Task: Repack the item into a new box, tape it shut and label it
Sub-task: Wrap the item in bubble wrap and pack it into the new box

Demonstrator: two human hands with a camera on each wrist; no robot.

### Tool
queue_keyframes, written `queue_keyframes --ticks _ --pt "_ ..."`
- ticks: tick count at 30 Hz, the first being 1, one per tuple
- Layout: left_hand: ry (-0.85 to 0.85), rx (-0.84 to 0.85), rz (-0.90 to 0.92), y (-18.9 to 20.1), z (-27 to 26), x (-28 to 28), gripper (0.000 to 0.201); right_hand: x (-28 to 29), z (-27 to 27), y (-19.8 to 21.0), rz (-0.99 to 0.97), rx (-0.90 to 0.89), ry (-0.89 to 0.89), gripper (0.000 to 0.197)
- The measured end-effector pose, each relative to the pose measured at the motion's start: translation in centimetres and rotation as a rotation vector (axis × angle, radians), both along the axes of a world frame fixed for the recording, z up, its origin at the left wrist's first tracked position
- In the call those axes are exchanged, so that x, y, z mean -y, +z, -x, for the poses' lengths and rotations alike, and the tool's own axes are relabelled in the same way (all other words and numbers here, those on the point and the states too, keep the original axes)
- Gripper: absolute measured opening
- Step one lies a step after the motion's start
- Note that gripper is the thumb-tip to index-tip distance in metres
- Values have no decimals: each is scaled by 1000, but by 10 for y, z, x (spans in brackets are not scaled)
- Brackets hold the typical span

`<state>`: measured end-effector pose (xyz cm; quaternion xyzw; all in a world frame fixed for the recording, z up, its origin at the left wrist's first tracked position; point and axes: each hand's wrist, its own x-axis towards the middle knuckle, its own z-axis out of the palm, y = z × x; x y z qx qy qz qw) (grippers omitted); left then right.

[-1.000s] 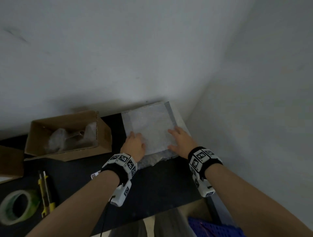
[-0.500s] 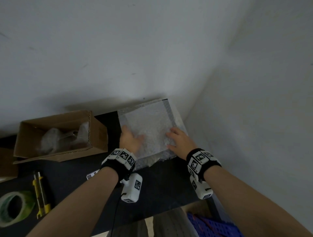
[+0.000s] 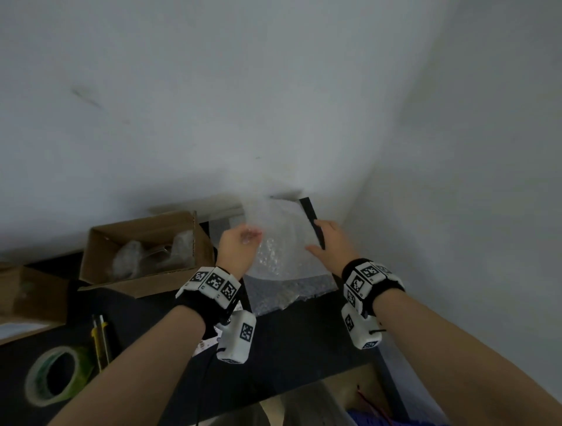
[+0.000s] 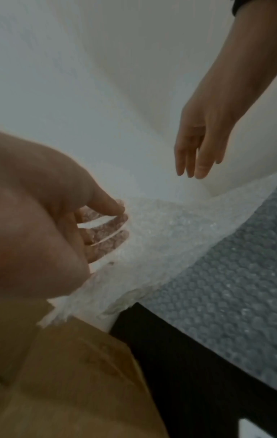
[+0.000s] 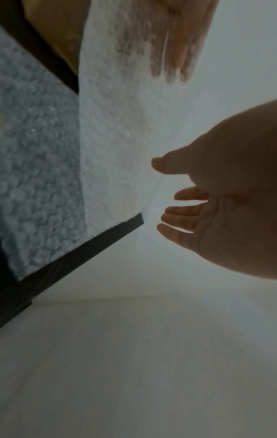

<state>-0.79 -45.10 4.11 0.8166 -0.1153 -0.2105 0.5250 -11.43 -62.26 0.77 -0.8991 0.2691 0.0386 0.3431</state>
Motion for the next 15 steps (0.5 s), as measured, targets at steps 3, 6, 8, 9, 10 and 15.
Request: queue_keyframes --ticks 3,6,8,9,10,15 --pt "26 32 160 22 -6 -13 26 -5 -5 15 -136 -12 -148 65" --pt "-8 65 200 39 -15 -30 31 -17 -13 23 -360 0 -293 52" --pt "2 93 223 46 -23 -42 31 -26 -18 29 -426 54 -321 29" --pt "13 98 232 48 -26 -47 31 -30 -21 33 -438 95 -334 21" --pt "20 93 232 49 -29 -53 28 -33 -23 37 -440 139 -353 17" --pt "23 76 184 48 -40 -75 22 -42 -30 65 -413 299 -389 7"
